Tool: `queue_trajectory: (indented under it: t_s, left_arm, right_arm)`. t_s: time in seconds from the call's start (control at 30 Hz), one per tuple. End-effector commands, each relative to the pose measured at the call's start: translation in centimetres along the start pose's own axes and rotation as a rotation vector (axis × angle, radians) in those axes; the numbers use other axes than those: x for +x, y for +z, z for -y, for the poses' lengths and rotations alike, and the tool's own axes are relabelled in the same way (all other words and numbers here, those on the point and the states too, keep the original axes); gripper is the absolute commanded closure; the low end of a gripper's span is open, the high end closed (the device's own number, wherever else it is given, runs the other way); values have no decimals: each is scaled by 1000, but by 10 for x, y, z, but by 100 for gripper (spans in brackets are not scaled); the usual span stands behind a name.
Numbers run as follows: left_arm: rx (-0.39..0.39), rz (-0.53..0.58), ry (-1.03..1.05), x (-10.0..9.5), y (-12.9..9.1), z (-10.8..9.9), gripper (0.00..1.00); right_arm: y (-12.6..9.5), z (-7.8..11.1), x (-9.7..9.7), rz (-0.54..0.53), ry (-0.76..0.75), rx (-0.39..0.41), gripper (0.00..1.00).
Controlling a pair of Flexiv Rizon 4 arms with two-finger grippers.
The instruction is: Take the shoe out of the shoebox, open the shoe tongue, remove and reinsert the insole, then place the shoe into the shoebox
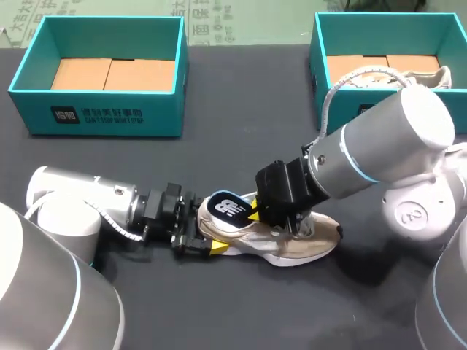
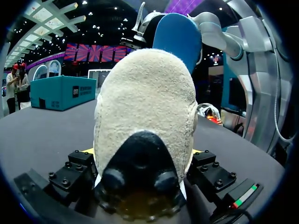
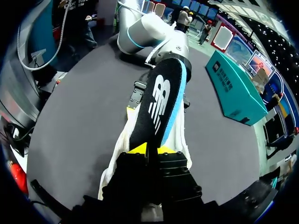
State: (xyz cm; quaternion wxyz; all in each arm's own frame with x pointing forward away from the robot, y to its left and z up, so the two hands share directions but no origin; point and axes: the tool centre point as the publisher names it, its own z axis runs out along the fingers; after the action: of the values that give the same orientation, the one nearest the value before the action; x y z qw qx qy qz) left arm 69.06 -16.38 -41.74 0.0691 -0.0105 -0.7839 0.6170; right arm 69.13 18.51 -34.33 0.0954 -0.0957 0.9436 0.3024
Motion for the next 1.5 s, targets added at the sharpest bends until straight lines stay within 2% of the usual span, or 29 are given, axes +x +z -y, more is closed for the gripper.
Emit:
queue_trajectory:
  t_s: [0.03, 0.4, 0.43, 0.53, 0.73, 0.9, 1.2, 1.37, 1.5]
  left_arm:
    - [0, 2, 0, 0, 1, -3, 100]
    - [0, 2, 0, 0, 1, -3, 100]
    - [0, 2, 0, 0, 1, -3, 100]
    - [0, 2, 0, 0, 1, -3, 100]
    - [0, 2, 0, 0, 1, -3, 100]
    - [0, 2, 0, 0, 1, -3, 100]
    - [0, 2, 0, 0, 1, -3, 100]
    - [0, 2, 0, 0, 1, -3, 100]
    - [0, 2, 0, 0, 1, -3, 100]
  right_arm:
    - [12, -15, -9, -38, -20, 23, 100]
    - [9, -29, -7, -64, -47, 48, 100]
    - [8, -29, -7, -60, -45, 51, 98]
    - [5, -28, -6, -53, -38, 58, 69]
    - [2, -27, -7, -53, -30, 68, 60]
    - [0, -27, -12, -71, -33, 73, 58]
    - [1, -35, -26, -162, -28, 89, 58]
    - [4, -35, -27, -213, 17, 71, 60]
    - [7, -35, -26, -268, 57, 89, 61]
